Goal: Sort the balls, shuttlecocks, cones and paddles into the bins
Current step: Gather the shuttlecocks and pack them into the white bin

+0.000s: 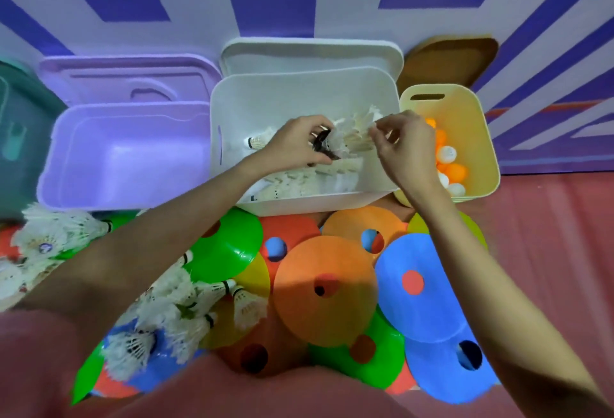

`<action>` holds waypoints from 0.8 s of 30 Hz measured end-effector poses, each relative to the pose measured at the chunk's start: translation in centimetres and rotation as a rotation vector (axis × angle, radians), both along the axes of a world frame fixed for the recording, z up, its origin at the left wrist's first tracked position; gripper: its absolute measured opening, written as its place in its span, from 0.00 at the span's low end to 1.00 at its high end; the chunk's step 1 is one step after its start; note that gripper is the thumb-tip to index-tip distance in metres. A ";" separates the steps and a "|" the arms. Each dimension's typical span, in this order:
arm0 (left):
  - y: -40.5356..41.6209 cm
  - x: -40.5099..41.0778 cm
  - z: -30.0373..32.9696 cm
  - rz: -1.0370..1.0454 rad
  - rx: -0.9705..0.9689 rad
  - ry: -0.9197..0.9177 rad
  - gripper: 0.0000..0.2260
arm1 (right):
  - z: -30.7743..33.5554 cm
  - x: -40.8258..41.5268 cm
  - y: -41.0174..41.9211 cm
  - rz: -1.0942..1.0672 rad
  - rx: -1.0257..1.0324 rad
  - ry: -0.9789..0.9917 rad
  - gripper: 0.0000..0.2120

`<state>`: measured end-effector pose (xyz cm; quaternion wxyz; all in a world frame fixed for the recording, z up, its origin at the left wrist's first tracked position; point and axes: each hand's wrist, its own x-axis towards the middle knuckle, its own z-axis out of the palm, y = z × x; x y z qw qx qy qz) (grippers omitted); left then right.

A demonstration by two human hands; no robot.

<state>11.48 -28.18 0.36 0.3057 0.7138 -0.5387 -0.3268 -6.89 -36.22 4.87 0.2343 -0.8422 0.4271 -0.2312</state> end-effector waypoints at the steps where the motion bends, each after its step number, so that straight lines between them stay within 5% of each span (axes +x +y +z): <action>1: -0.6 -0.1 -0.7 -0.027 0.038 0.024 0.24 | -0.5 0.0 -0.4 0.003 0.001 0.042 0.07; 8: -2.9 -1.1 -4.9 -0.207 0.177 0.045 0.23 | -2.8 -0.2 -1.0 0.007 0.068 0.179 0.08; 24: -1.7 -1.2 -8.1 -0.421 0.241 -0.267 0.18 | -6.5 0.7 -2.2 0.179 0.222 0.641 0.10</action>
